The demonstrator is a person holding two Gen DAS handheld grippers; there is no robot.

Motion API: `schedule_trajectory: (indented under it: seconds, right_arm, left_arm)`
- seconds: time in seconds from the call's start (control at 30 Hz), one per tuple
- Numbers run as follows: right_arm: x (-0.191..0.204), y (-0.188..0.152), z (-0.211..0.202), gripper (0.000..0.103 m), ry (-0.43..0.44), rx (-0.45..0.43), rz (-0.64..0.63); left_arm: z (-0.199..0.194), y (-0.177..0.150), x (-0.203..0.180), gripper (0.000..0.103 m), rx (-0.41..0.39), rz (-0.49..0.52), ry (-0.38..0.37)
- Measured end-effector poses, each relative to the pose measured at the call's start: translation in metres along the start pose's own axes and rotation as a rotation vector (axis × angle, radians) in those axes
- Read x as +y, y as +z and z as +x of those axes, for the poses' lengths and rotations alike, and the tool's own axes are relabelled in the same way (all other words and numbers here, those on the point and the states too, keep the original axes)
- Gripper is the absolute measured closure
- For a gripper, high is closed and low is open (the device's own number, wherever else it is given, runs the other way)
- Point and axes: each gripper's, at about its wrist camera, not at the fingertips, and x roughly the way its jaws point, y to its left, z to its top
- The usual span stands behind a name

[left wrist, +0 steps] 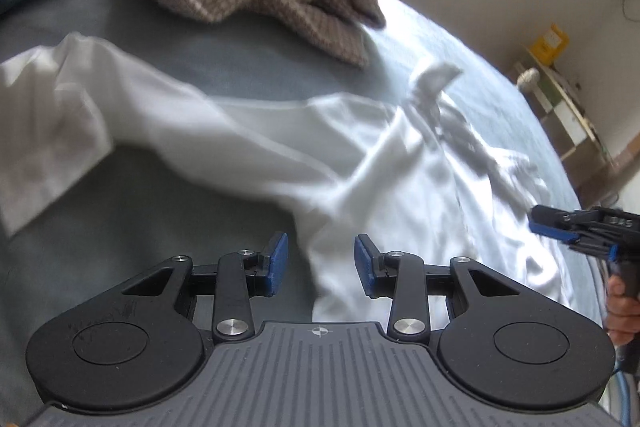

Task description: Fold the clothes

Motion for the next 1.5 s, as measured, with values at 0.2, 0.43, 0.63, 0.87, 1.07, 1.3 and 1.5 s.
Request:
schedule_trajectory:
  seconds: [0.2, 0.43, 0.63, 0.87, 1.07, 1.3, 1.5]
  right_arm:
    - [-0.008, 0.042, 0.053, 0.066, -0.025, -0.019, 0.046]
    - [-0.012, 0.085, 0.077, 0.066, -0.131, -0.114, -0.030]
    - [-0.054, 0.130, 0.079, 0.066, -0.242, -0.163, 0.009]
    - [-0.115, 0.142, 0.075, 0.066, -0.435, -0.130, 0.098]
    - [-0.154, 0.139, 0.054, 0.065, -0.383, -0.167, 0.221]
    - [-0.112, 0.140, 0.064, 0.061, -0.296, -0.140, -0.053]
    - [-0.056, 0.133, 0.095, 0.060, -0.215, -0.058, -0.339]
  left_arm:
    - [0.038, 0.031, -0.004, 0.067, -0.022, 0.029, 0.018]
    - [0.076, 0.045, -0.004, 0.067, -0.020, 0.091, 0.046]
    - [0.090, 0.046, 0.003, 0.067, -0.014, 0.105, 0.051]
    - [0.094, 0.046, 0.003, 0.066, -0.013, 0.129, 0.059]
    - [0.096, 0.045, 0.001, 0.066, -0.015, 0.143, 0.065]
    - [0.097, 0.045, 0.000, 0.065, -0.016, 0.159, 0.071]
    - [0.096, 0.042, 0.001, 0.065, -0.022, 0.161, 0.062]
